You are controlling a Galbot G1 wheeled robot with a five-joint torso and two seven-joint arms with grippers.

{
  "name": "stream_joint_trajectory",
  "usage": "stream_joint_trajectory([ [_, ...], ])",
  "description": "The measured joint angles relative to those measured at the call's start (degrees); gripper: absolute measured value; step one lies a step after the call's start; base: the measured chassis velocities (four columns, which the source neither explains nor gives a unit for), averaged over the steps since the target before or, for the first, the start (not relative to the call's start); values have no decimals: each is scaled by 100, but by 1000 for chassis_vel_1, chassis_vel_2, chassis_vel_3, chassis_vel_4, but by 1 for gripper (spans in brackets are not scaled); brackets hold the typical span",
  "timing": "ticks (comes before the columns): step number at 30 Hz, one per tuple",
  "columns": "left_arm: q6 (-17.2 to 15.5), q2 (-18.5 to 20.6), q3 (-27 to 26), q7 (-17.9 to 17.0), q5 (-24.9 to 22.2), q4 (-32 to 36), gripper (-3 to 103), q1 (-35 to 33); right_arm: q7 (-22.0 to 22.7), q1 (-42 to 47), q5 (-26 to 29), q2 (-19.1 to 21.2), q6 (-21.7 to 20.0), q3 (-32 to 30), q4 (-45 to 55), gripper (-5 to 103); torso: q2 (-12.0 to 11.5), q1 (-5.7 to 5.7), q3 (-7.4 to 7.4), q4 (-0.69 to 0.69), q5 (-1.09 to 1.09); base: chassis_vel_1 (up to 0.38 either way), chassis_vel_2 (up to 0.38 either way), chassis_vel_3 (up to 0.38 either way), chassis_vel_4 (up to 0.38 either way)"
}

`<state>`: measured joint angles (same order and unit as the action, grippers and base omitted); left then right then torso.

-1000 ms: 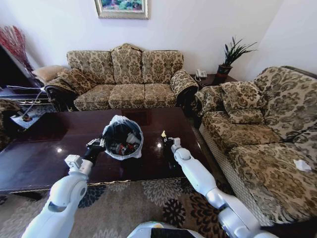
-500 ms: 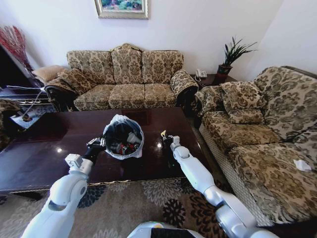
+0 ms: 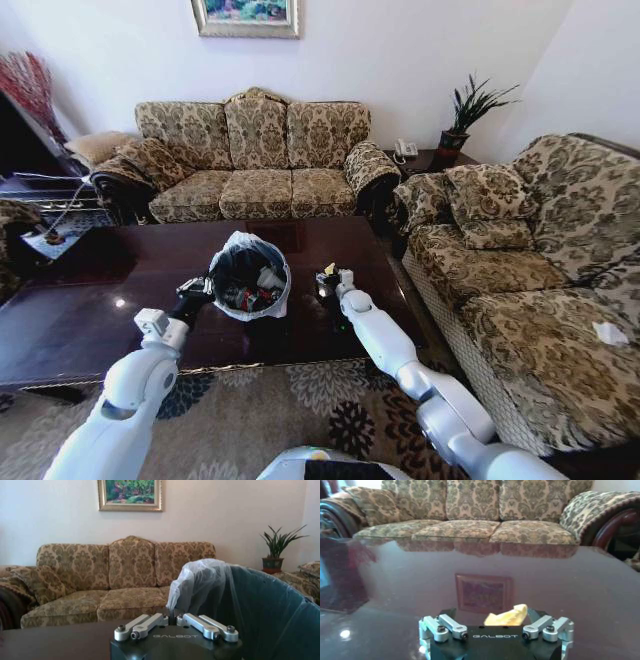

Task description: Move to the front of the table and place the trash on the table into the trash bin.

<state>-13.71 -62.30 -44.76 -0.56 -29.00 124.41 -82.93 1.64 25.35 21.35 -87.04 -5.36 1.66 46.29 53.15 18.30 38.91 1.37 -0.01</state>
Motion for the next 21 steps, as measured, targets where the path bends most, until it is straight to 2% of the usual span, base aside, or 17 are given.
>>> stream_joint_trajectory([
  [1,2,2,5,7,-2,-11,3,6,37,-13,-4,-2,0,-3,-26,92,0,0,0,0,1,0,0,0,0],
  [3,2,1,8,10,-3,-21,3,11,55,-16,-4,0,-5,-4,-37,92,0,0,0,0,0,0,0,0,0],
  [4,3,1,20,13,-3,-40,3,33,67,-29,10,7,-21,-5,-71,84,0,0,0,0,1,0,0,0,0],
  [6,3,1,26,13,-3,-45,3,43,66,-36,16,7,-21,-5,-91,84,0,0,0,0,1,0,0,0,0],
  [7,3,1,43,13,-3,-57,3,70,48,-63,26,5,-6,-9,-162,74,0,0,0,0,1,0,0,0,0],
  [10,3,1,57,13,-3,-59,3,83,38,-82,36,-5,3,-13,-208,69,0,0,0,0,1,0,0,0,0],
  [14,3,-2,65,12,-1,-59,3,84,16,-108,36,-39,65,-20,-364,47,0,0,0,1,1,0,0,0,0],
  [16,3,-3,65,12,0,-59,3,84,11,-108,31,-44,72,-23,-392,47,0,0,0,1,1,0,0,0,0],
  [17,3,-4,65,12,2,-59,3,83,4,-108,16,-51,101,-31,-442,37,0,0,0,1,1,0,0,0,0],
  [18,3,-4,65,12,2,-59,3,83,4,-108,16,-51,101,-31,-442,37,0,0,0,1,1,0,0,0,0],
  [21,1,-5,65,9,4,-48,3,76,-10,-109,-37,-46,159,-43,-511,25,0,0,0,1,1,0,0,0,0],
])
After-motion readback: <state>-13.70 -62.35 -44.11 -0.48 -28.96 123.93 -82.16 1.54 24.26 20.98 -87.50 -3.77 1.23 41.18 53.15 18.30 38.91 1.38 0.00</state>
